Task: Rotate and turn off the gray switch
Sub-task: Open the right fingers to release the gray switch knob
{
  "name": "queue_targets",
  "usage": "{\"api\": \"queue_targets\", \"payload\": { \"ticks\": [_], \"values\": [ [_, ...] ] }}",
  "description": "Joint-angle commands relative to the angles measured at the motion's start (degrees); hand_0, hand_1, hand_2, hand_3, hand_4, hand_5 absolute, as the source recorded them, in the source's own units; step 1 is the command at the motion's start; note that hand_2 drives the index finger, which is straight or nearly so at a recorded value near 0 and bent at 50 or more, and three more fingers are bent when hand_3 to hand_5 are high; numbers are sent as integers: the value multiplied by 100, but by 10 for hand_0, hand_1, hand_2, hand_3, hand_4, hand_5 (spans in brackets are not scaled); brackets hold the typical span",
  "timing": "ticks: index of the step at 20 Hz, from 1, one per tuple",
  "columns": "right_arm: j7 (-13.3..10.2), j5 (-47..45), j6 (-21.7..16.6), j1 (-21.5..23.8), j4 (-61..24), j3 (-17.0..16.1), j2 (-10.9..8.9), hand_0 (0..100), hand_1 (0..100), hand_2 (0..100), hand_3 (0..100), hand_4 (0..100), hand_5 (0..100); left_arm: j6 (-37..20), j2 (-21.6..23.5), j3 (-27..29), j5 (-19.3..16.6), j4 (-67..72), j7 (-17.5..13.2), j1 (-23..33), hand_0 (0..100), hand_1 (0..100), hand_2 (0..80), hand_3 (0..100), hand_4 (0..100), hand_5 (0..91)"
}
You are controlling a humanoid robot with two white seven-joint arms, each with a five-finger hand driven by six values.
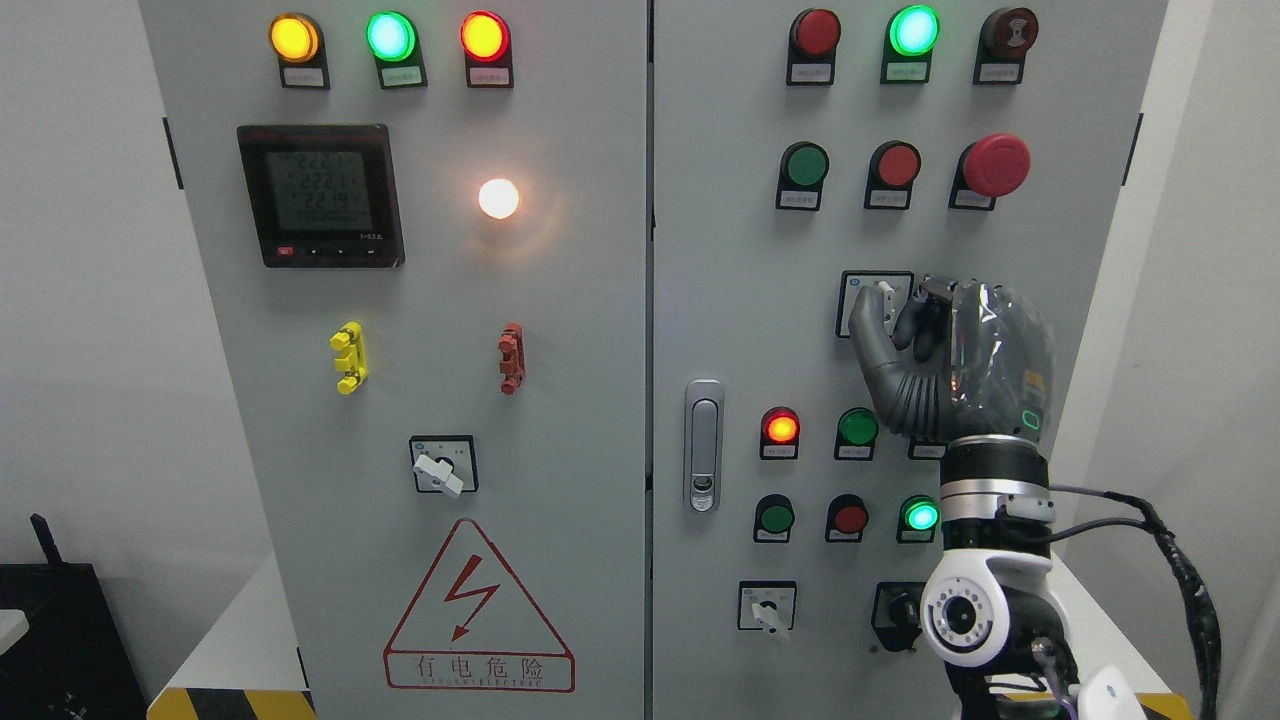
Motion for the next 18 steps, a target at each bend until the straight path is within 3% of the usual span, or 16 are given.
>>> {"api": "queue_targets", "payload": {
  "ticks": [1, 8, 12, 15, 18],
  "values": [
    [-43, 0, -13, 6, -100, -21, -33, 505, 314, 833, 993, 854, 1000, 4, 0, 185, -44, 132, -1, -3, 120, 389, 0, 0, 0, 0],
    [-60, 0, -153, 189, -389, -56, -86, 422, 340, 830, 991, 852, 1000, 4, 0, 185, -44, 132, -1, -3, 120, 389, 0, 0, 0, 0],
    [-139, 9, -478, 506, -846, -100, -393, 407, 347, 740, 928, 809, 989, 4, 0, 185, -44, 132, 7, -3, 120, 389, 0, 0, 0, 0],
    [-367, 9, -890, 787, -1119, -302, -508, 390, 361, 633, 857, 733, 869, 4, 0, 184, -44, 132, -1, 6, 120, 389, 0, 0, 0, 0],
    [-464, 18, -1619, 1147, -1321, -556, -516, 372, 379, 536, 783, 670, 705, 4, 0, 185, -44, 132, -1, -3, 120, 389, 0, 0, 0, 0]
  ]
}}
